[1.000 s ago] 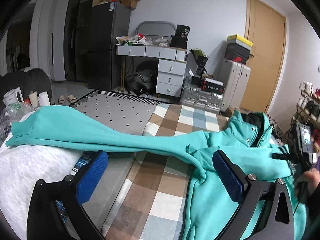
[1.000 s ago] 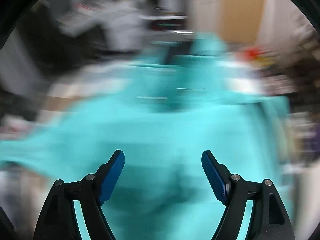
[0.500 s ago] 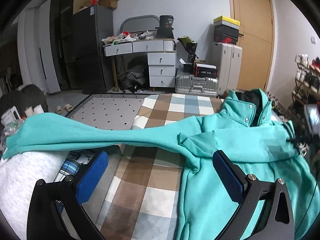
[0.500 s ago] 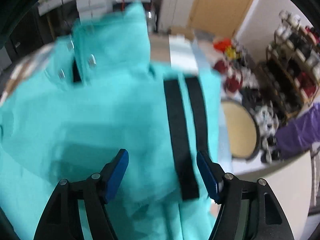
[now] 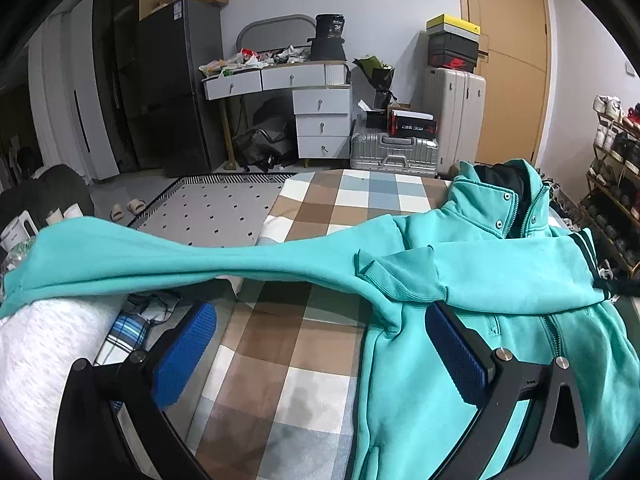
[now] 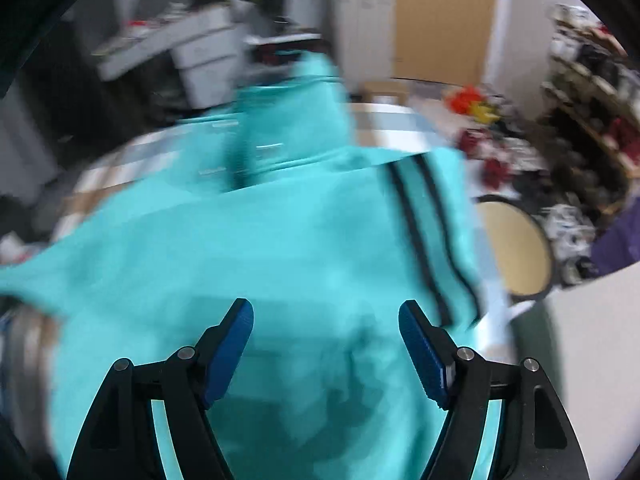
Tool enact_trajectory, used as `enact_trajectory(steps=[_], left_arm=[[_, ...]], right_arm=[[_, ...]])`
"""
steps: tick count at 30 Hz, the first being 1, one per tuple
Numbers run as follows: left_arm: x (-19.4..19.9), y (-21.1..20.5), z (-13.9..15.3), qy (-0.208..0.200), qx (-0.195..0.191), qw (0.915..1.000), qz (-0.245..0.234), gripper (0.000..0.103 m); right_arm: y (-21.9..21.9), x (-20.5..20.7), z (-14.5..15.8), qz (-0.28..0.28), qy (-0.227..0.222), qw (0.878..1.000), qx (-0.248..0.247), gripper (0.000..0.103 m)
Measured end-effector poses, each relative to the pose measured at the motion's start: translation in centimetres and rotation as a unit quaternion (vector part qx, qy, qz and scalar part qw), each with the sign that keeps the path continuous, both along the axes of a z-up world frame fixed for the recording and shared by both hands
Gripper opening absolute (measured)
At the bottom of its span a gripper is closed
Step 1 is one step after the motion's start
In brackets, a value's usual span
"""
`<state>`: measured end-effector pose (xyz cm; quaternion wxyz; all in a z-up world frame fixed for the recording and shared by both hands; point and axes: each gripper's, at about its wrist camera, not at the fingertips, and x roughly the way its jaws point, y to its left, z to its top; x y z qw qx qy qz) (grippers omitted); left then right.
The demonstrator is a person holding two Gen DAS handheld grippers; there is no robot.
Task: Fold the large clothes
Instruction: 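Carry the held sleeve across the hoodie body with the right gripper, then grasp the other sleeve cuff with the left gripper and lift it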
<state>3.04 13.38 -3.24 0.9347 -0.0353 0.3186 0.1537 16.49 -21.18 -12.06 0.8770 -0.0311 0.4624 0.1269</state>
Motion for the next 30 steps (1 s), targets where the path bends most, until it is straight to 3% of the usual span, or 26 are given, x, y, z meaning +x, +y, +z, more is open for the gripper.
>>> enact_trajectory(steps=[3,6,8,9,11,13,15,16,18,19,23,26,29,30], left_arm=[[-0.4,0.1,0.0,0.001,-0.012,0.9999,0.002,0.102],[-1.5,-0.1,0.6,-0.020,-0.006,0.9998,0.008,0.102],[-2.8,0.1,1.2,-0.045,0.007,0.9986,0.026,0.102],[-3.4,0.4,1.5,-0.051,0.009,0.9981,0.034,0.102],[-4.0,1.5,2.1,-0.046,-0.009,0.9982,0.038,0.102],[-4.8,2.9,3.0,-0.041,-0.039,0.9981,0.025,0.102],[-7.0,5.6,4.8,-0.066,-0.085,0.9940,0.016,0.102],[-7.8,6.5,5.5,-0.075,-0.088,0.9930,0.027,0.102],[-9.3,9.3,7.5,-0.084,-0.085,0.9913,0.053,0.102],[-10.0,11.1,8.3,-0.085,-0.091,0.9901,0.065,0.102],[-12.4,17.5,9.4,-0.091,-0.114,0.9802,0.134,0.102],[-12.7,21.7,8.5,-0.048,-0.145,0.9767,0.151,0.102],[-13.1,24.9,6.5,-0.019,-0.222,0.9625,0.155,0.102],[-13.4,26.0,5.6,-0.018,-0.260,0.9527,0.156,0.102]], right_arm=[[2.0,-6.5,2.7,0.038,-0.055,0.998,0.019,0.075],[2.8,-12.2,5.1,0.051,-0.117,0.987,0.096,0.081],[3.0,-16.3,5.5,0.052,-0.165,0.972,0.156,0.090],[3.0,-17.5,5.5,0.049,-0.183,0.966,0.174,0.100],[3.1,-19.5,4.1,0.046,-0.204,0.955,0.209,0.103],[4.0,-20.1,1.5,0.084,-0.185,0.954,0.220,0.103],[4.6,-19.0,0.0,0.073,-0.129,0.972,0.185,0.103],[4.4,-18.2,0.0,0.060,-0.099,0.975,0.191,0.103],[2.9,-18.1,0.1,0.053,-0.110,0.956,0.266,0.103],[2.1,-17.8,0.3,0.036,-0.117,0.953,0.279,0.103],[0.4,-17.5,1.4,0.012,-0.144,0.942,0.302,0.103],[-0.6,-18.3,1.5,0.002,-0.161,0.933,0.321,0.103],[-0.3,-18.4,1.9,0.010,-0.189,0.935,0.299,0.103],[-0.5,-19.0,2.0,0.012,-0.195,0.936,0.293,0.103]])
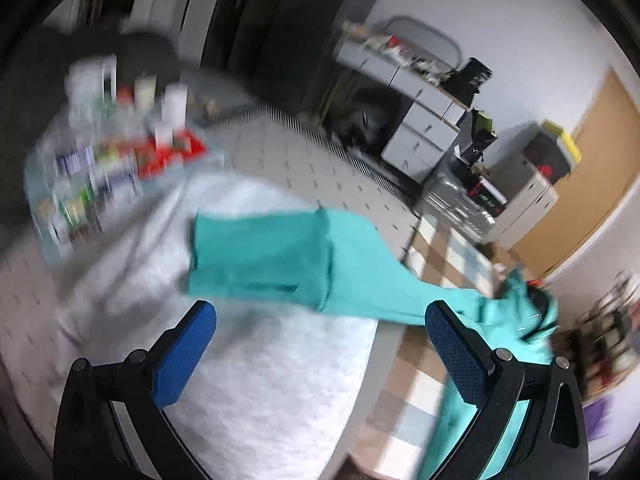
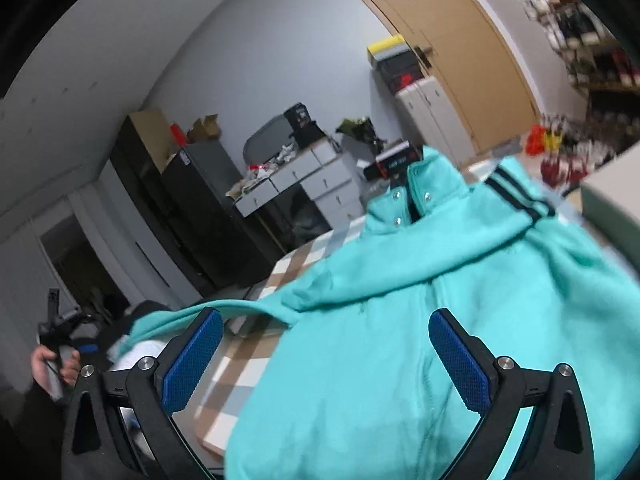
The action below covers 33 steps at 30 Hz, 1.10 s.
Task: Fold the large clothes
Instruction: 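Grasp the other sleeve cuff with the left gripper and lift it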
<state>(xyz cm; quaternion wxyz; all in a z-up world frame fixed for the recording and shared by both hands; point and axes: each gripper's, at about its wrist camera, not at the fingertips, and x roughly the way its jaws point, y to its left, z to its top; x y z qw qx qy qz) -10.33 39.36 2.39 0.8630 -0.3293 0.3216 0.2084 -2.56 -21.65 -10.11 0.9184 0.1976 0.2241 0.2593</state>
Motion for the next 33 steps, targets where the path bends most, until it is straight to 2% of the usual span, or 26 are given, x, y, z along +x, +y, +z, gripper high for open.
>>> enact_trajectory(steps=[3,5,9,10,13,15,18,19,21,23,26,28,29,33], left_arm=[[-0.2,2.1,-2.4,-0.010,-0.091,0.9958,0.012,0.102],[0.1,2.9,-3.5,-0.013,-0.127,0.9917,0.016,0.102],[0.7,3.9,-5.0,-0.042,-0.165,0.9850,0.027,0.102],[1.0,4.0,-5.5,-0.053,-0.183,0.9814,0.025,0.102],[1.4,4.8,-5.7,-0.063,-0.197,0.9779,0.030,0.102],[1.7,5.0,-5.8,-0.066,-0.208,0.9751,0.038,0.099],[1.0,5.7,-5.4,-0.056,-0.200,0.9757,0.070,0.075],[0.7,5.8,-5.3,-0.051,-0.196,0.9761,0.078,0.062],[1.0,5.8,-5.0,-0.039,-0.193,0.9768,0.083,0.048],[1.3,6.2,-4.8,-0.024,-0.181,0.9794,0.087,0.014],[0.8,6.3,-3.7,-0.042,-0.153,0.9830,0.092,0.009],[0.3,5.8,-2.7,-0.067,-0.126,0.9854,0.093,0.009],[0.3,5.8,-2.9,-0.067,-0.122,0.9860,0.091,0.009],[0.3,6.2,-4.6,-0.060,-0.149,0.9819,0.101,0.011]], right_arm=[[0.3,-1.3,0.0,0.016,-0.021,1.000,0.003,0.103],[0.6,-1.8,0.1,0.022,-0.028,0.999,-0.003,0.103],[0.8,-1.5,-0.2,0.033,-0.013,0.999,-0.013,0.103],[0.8,-1.3,-0.4,0.043,-0.001,0.999,-0.008,0.103],[0.9,-0.6,-1.0,0.088,0.033,0.995,0.016,0.103],[0.9,-0.5,-1.2,0.094,0.039,0.995,0.022,0.103],[1.2,-0.7,-1.1,0.097,0.032,0.995,0.014,0.103],[1.4,-0.8,-1.1,0.097,0.030,0.995,0.011,0.103],[1.9,-0.9,-1.0,0.104,0.029,0.994,-0.002,0.103],[2.4,-1.0,-1.1,0.113,0.032,0.993,-0.011,0.103],[2.9,-1.3,-1.1,0.115,0.024,0.993,-0.026,0.103],[3.0,-1.4,-1.1,0.113,0.023,0.993,-0.029,0.103],[3.0,-1.4,-1.2,0.113,0.023,0.993,-0.027,0.103],[2.9,-1.2,-1.3,0.111,0.029,0.993,-0.021,0.103]])
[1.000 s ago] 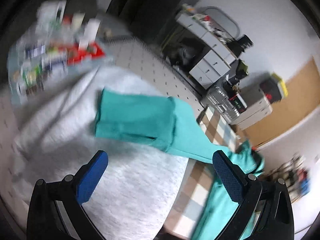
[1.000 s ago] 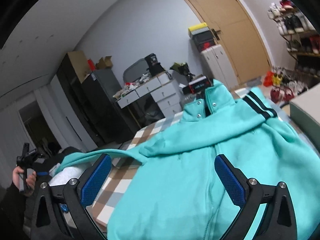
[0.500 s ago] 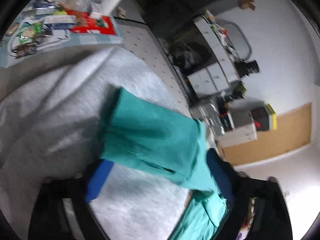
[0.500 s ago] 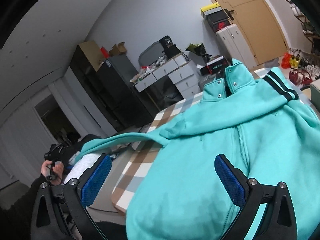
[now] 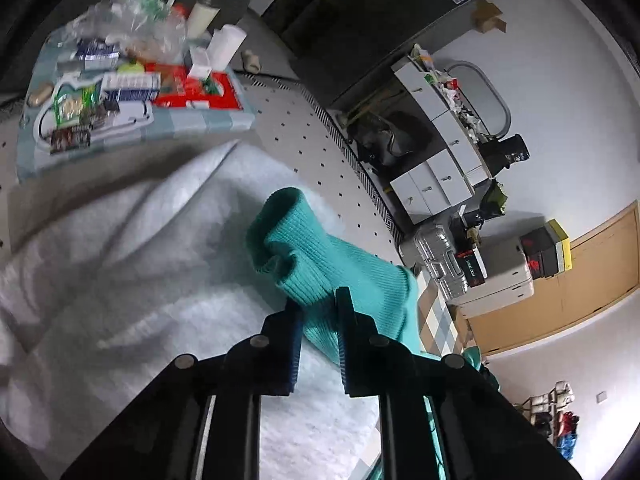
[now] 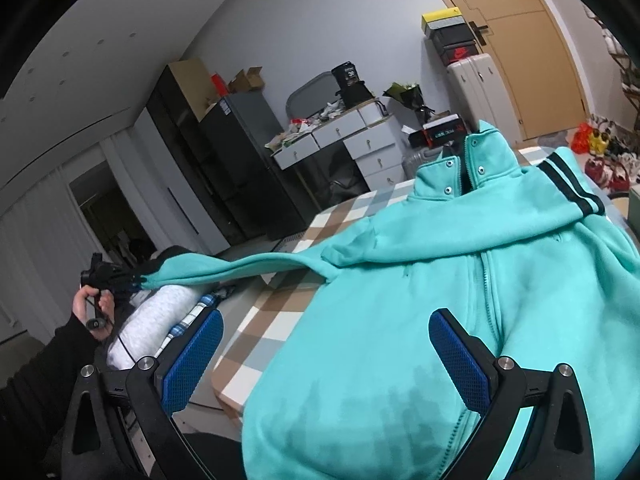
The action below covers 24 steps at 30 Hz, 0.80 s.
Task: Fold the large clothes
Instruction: 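Grasp the other sleeve cuff with the left gripper and lift it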
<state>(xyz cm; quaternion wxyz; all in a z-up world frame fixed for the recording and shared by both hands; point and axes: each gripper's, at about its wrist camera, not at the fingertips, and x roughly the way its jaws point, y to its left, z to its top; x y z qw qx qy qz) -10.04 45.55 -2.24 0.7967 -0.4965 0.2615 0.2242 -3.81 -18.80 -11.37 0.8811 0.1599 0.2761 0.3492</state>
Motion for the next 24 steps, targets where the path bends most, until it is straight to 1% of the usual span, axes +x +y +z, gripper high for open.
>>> enact_trajectory(steps=[1,2,3,4,5,6,8,12,13,14,15,16,19,22,24], left_arm=[[0.1,0.2,-0.3,-0.002,-0.009,1.0000,0.004,0.016],[0.2,0.4,-0.6,-0.005,-0.020,0.9998,0.007,0.029],[0.1,0.5,-1.1,0.002,-0.030,0.9994,0.014,0.040],[0.1,0.5,-1.5,-0.006,-0.039,0.9991,0.017,0.057],[0.3,0.3,-1.4,-0.013,-0.040,0.9990,0.014,0.059],[0.5,0.2,-1.3,-0.014,-0.034,0.9993,0.011,0.060],[1.3,-0.2,-1.0,-0.016,-0.021,0.9996,0.003,0.065],[1.9,0.1,-1.3,-0.023,-0.021,0.9993,0.019,0.065],[1.9,0.3,-1.3,-0.020,-0.026,0.9990,0.029,0.062],[1.8,0.3,-1.2,-0.008,-0.020,0.9991,0.037,0.041],[1.9,0.4,-1.0,0.015,-0.008,0.9988,0.046,0.026],[2.1,0.2,-1.0,0.029,-0.002,0.9985,0.045,0.010],[1.9,0.3,-0.4,0.025,0.009,0.9984,0.049,0.008],[1.7,0.2,1.6,0.009,0.032,0.9980,0.054,0.007],[1.8,-0.1,3.5,-0.005,0.045,0.9976,0.053,0.006]], right_arm=[[0.0,0.1,0.0,-0.001,0.002,1.000,0.001,0.103],[0.0,0.1,0.0,-0.002,0.004,1.000,0.001,0.103],[0.0,0.2,0.0,-0.003,0.006,1.000,0.000,0.103],[0.0,0.2,-0.1,-0.002,0.008,1.000,0.000,0.103],[0.0,0.3,-0.1,-0.001,0.010,1.000,0.001,0.103],[-0.1,0.4,-0.2,0.001,0.013,1.000,0.003,0.103],[0.0,0.4,-0.3,0.004,0.017,1.000,0.006,0.103],[0.3,0.4,-0.3,0.005,0.016,1.000,0.000,0.103],[0.3,0.4,-0.3,0.004,0.018,1.000,-0.003,0.103],[0.4,0.5,-0.4,0.004,0.021,1.000,-0.004,0.103],[0.5,0.5,-0.5,0.005,0.024,1.000,-0.004,0.103],[0.5,0.6,-0.5,0.005,0.025,1.000,-0.004,0.103],[0.5,0.5,-0.5,0.005,0.025,1.000,-0.002,0.103],[0.5,0.5,-0.5,0.004,0.025,1.000,-0.001,0.103],[0.6,0.5,-0.5,0.004,0.027,1.000,-0.001,0.103]])
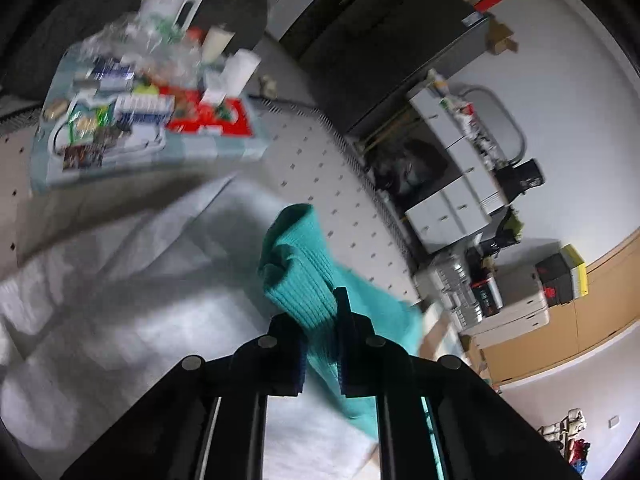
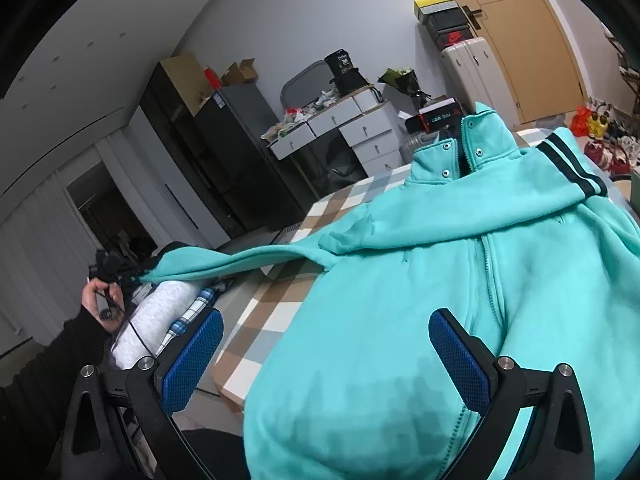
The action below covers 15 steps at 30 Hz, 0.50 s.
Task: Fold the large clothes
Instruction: 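Grasp the other sleeve cuff with the left gripper and lift it, then fold the held sleeve across the hoodie body with the left gripper and release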
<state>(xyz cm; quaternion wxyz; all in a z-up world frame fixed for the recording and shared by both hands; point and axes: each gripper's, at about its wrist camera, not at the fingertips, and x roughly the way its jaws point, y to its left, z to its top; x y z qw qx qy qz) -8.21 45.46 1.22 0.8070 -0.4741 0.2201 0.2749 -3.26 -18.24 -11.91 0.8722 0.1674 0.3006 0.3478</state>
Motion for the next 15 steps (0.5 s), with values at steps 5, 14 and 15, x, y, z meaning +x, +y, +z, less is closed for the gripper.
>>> enact_trajectory(steps=[5,14,15], left_arm=[[2.4,-3.5,7.3,-0.028,0.080,0.9958,-0.034,0.006],[9.5,-14.9,19.3,-0.116,0.163,0.9691,-0.144,0.005],[10.7,-16.8,20.3,-0.117,0.178,0.9630,-0.165,0.005]], right_arm=[[-0.4,0.1,0.0,0.000,0.006,1.000,0.011,0.103],[-1.5,0.4,0.0,-0.008,0.022,0.999,0.046,0.103],[-1.6,0.3,0.0,-0.010,0.022,0.999,0.046,0.103]])
